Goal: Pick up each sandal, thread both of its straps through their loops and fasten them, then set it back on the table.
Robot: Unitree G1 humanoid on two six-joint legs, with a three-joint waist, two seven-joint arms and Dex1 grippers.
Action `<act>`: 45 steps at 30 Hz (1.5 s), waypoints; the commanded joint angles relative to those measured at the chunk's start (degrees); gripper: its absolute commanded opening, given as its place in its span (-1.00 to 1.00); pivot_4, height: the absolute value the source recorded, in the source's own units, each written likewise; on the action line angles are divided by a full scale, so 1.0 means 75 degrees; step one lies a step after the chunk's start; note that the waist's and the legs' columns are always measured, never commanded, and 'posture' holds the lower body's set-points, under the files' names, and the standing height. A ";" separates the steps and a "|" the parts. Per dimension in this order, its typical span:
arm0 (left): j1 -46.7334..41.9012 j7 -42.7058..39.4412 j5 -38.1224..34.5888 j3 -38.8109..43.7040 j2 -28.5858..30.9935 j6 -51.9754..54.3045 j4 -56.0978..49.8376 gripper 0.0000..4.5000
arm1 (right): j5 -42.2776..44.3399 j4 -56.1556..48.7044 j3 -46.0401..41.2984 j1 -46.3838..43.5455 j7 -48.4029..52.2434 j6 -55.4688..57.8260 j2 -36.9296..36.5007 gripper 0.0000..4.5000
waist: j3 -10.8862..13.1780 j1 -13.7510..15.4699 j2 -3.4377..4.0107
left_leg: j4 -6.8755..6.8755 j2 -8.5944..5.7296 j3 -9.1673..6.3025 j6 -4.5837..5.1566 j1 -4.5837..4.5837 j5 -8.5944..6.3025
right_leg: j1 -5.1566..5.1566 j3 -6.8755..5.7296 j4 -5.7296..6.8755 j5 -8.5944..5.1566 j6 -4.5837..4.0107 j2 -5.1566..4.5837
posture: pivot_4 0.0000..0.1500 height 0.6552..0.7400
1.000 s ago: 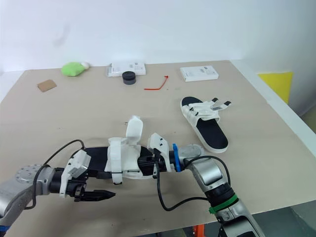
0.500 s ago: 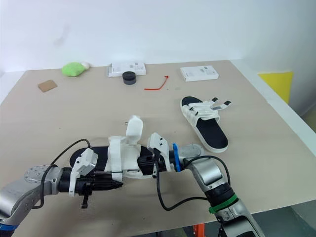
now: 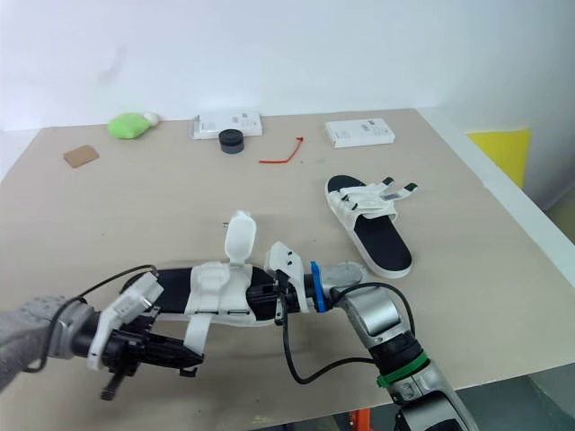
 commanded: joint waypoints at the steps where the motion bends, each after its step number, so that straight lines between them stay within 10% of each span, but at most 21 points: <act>1: -0.0796 0.0558 -0.1833 0.0495 -0.0037 0.1205 0.0494 -0.99 | -0.0293 0.0804 0.0647 0.0368 0.0013 0.0300 -0.0040 -1.00 | 0.0006 -0.0007 0.0010 | 0.0009 -0.0003 0.0001 -0.0001 0.0003 0.0000 | 0.0007 0.0001 0.0000 0.0002 0.0004 -0.0003 | 1.00 1.00; 22: -0.2205 0.8097 -0.5672 0.0355 -0.2682 0.2134 0.4877 -0.99 | -0.0268 0.0838 0.0594 0.0376 -0.0116 0.0314 0.0028 -1.00 | -0.0030 0.0032 -0.0015 | 0.0051 -0.0003 -0.0010 -0.0021 0.0009 0.0003 | 0.0024 0.0006 0.0009 0.0037 0.0025 0.0004 | 1.00 1.00; 37: -0.2776 1.0020 -0.6313 0.0371 -0.3367 0.1674 0.5760 -0.99 | -0.0227 0.0863 0.0623 0.0408 -0.0209 0.0276 0.0099 -1.00 | -0.0056 0.0064 0.0007 | 0.0050 -0.0019 -0.0015 -0.0101 0.0026 0.0049 | 0.0024 0.0030 0.0009 0.0084 0.0053 0.0009 | 1.00 1.00; 45: -0.2819 1.0163 -0.6210 0.0669 -0.3614 0.1348 0.5816 0.21 | -0.0219 0.0810 0.0628 0.0464 -0.0237 0.0305 0.0101 -1.00 | -0.0067 0.0061 0.0010 | 0.0045 -0.0019 -0.0015 -0.0116 0.0028 0.0050 | 0.0022 0.0033 0.0008 0.0083 0.0052 0.0010 | 1.00 1.00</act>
